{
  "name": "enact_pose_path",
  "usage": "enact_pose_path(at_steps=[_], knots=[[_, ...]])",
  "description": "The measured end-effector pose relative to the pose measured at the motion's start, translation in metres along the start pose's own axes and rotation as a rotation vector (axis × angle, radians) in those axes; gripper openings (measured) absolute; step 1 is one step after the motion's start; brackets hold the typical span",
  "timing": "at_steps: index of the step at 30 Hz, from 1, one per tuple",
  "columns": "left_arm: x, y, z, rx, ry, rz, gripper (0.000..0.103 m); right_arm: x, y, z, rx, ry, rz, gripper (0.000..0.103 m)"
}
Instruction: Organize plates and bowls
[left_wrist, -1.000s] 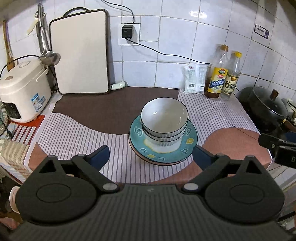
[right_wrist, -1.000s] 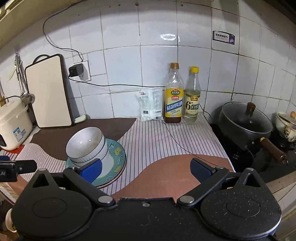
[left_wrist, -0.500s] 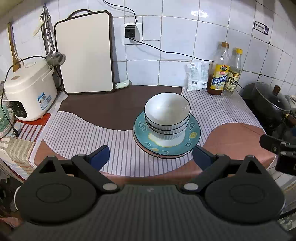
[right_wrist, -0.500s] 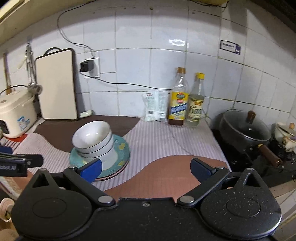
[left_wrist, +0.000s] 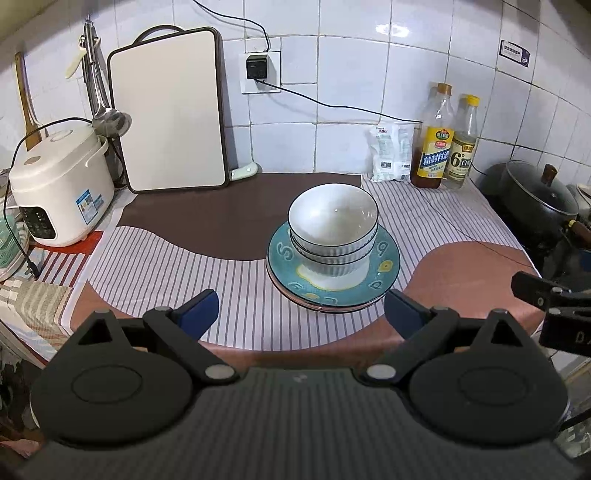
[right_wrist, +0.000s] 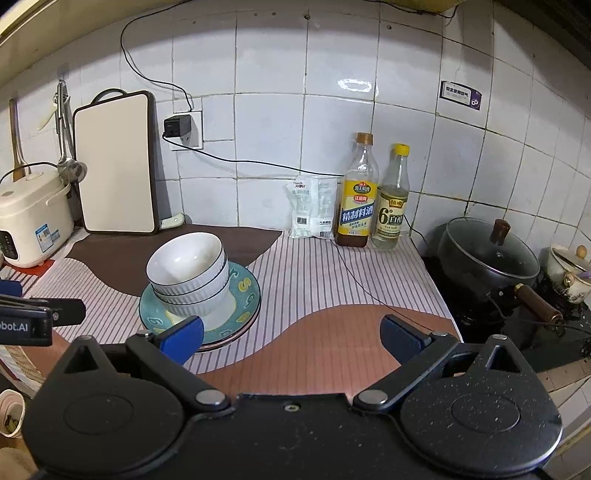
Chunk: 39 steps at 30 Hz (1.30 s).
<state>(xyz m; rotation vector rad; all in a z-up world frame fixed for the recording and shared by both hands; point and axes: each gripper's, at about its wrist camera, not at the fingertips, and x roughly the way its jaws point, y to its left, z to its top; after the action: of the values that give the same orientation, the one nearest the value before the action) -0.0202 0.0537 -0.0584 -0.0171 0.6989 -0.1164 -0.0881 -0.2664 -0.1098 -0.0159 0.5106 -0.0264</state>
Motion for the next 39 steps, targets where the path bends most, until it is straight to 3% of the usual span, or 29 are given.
enact_pose_path(at_steps=[13, 39], knots=[[0.0056, 0.0029, -0.0032, -0.015, 0.039, 0.024, 0.097, -0.0094, 0.0043, -0.0005, -0.043, -0.052, -0.054, 0.103], [-0.0012, 0.0032, -0.0084, -0.028, 0.005, -0.011, 0.097, -0.0091, -0.0007, -0.0066, -0.013, -0.048, -0.056, 0.103]])
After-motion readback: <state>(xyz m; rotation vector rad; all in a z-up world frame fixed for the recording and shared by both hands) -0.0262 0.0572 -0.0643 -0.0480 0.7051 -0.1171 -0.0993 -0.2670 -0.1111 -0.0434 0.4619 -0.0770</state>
